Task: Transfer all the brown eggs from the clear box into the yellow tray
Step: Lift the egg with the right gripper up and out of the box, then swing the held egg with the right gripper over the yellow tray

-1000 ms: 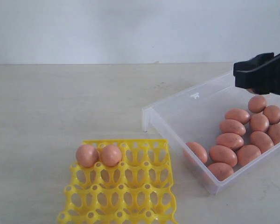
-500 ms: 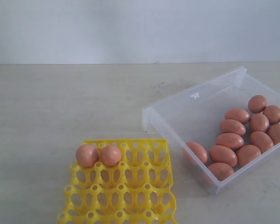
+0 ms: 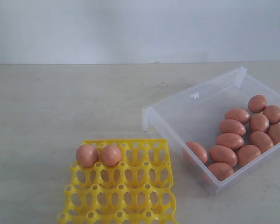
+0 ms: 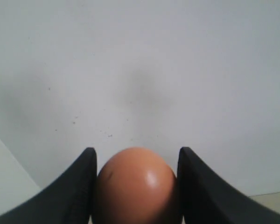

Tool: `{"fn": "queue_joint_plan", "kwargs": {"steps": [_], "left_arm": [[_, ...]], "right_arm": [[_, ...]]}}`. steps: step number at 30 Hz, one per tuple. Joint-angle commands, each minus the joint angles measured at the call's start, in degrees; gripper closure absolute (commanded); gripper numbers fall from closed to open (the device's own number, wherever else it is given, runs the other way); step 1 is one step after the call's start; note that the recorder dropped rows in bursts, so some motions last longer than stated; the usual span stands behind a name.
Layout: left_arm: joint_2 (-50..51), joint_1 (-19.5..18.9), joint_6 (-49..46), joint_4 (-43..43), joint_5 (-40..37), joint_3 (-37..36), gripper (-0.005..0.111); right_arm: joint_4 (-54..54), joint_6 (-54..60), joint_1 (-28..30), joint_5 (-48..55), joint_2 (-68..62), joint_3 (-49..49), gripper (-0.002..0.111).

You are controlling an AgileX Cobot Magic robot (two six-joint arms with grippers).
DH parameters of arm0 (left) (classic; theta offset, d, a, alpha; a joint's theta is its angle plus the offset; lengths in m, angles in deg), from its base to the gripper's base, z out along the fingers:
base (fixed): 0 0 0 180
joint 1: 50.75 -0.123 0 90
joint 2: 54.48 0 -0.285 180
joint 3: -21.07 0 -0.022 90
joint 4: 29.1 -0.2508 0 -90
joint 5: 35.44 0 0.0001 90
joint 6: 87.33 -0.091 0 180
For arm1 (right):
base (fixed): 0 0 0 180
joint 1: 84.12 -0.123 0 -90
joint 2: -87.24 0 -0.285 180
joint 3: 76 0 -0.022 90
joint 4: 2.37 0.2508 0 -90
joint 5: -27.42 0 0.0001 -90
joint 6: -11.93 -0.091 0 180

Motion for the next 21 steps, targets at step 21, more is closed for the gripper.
{"fn": "queue_joint_plan", "kwargs": {"steps": [21], "left_arm": [[-0.17,0.53,-0.24,0.0,0.19,-0.23,0.103]], "right_arm": [[-11.63,45.65,-24.11,50.13,-36.61,-11.5,0.108]]}}
